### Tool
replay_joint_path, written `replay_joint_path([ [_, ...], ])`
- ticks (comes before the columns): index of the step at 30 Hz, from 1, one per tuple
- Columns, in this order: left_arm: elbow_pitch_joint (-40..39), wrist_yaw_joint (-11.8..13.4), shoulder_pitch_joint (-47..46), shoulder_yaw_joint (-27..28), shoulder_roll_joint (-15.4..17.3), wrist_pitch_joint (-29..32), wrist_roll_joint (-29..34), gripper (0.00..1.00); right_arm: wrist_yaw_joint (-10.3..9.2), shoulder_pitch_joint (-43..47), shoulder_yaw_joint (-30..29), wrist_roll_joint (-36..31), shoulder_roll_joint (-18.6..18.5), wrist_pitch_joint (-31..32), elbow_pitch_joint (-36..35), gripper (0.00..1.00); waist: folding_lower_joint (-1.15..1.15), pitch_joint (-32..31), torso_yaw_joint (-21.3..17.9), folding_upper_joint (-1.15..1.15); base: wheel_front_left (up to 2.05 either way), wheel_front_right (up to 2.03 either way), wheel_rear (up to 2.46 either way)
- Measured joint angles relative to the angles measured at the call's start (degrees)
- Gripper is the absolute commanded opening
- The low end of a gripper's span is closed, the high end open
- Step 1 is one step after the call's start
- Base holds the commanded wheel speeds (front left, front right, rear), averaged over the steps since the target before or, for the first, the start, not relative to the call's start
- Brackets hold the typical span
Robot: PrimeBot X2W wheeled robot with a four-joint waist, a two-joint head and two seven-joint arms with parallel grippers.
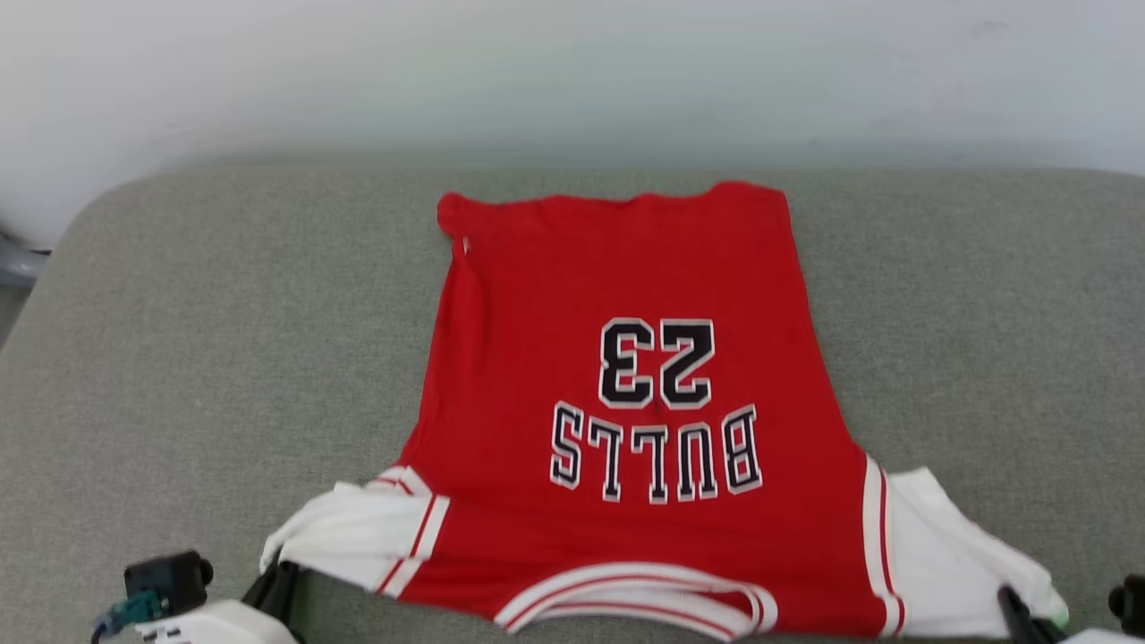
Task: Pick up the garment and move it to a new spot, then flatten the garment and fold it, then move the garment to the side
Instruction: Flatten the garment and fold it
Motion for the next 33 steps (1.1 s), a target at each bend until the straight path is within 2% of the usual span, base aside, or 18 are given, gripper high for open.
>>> replay_joint_path([
  [8,-11.3,5.4,10.8,-0.7,2.1,3.8,-1.0,0.0,-0.01,9.8,-1.5,-1.7,2.8,4.5,-4.3,0.0,0.0,-3.4,0.4,0.0,0.0,0.0,0.0],
  [10,-14.3,6.4,11.7,-1.3,1.7,4.4,-1.1,0.0,-0.09,10.3,-0.9,-1.1,3.0,4.9,-4.0,0.42,0.0,-3.6,0.7,0.0,0.0,0.0,0.0],
  [11,-15.5,6.8,11.8,-1.6,1.5,4.8,-0.9,0.0,-0.09,10.3,-0.6,-1.1,3.0,4.9,-4.0,0.54,0.0,-3.6,0.9,0.0,0.0,0.0,0.0],
  [12,-16.8,7.2,12.0,-1.8,1.3,4.8,-0.8,0.0,-0.09,10.2,-0.4,-1.0,3.0,4.6,-3.9,1.0,0.01,-3.7,1.1,0.0,0.0,0.0,0.0],
  [18,-22.1,9.6,11.9,-2.6,2.2,5.5,1.3,0.0,-0.13,7.5,-0.5,-0.7,3.0,1.8,-5.4,1.0,0.01,-3.5,2.5,0.0,0.0,0.0,0.0],
  [22,-24.6,10.4,11.1,-2.8,2.6,5.4,2.6,0.0,-0.13,0.2,-2.6,-1.0,2.4,1.0,-5.4,1.0,0.02,-2.3,3.8,0.0,0.0,0.0,0.0],
  [27,-26.6,10.2,7.3,-3.4,2.1,4.8,4.1,0.0,-0.13,-12.3,-3.7,0.5,-1.2,3.6,1.5,1.0,0.02,0.5,5.2,0.0,0.0,0.0,0.0],
  [33,-28.3,8.8,0.8,-5.5,0.5,4.3,6.9,0.0,-0.14,-27.9,-1.9,2.7,-7.1,11.5,11.9,1.0,0.03,5.0,8.2,0.0,0.0,0.0,0.0],
])
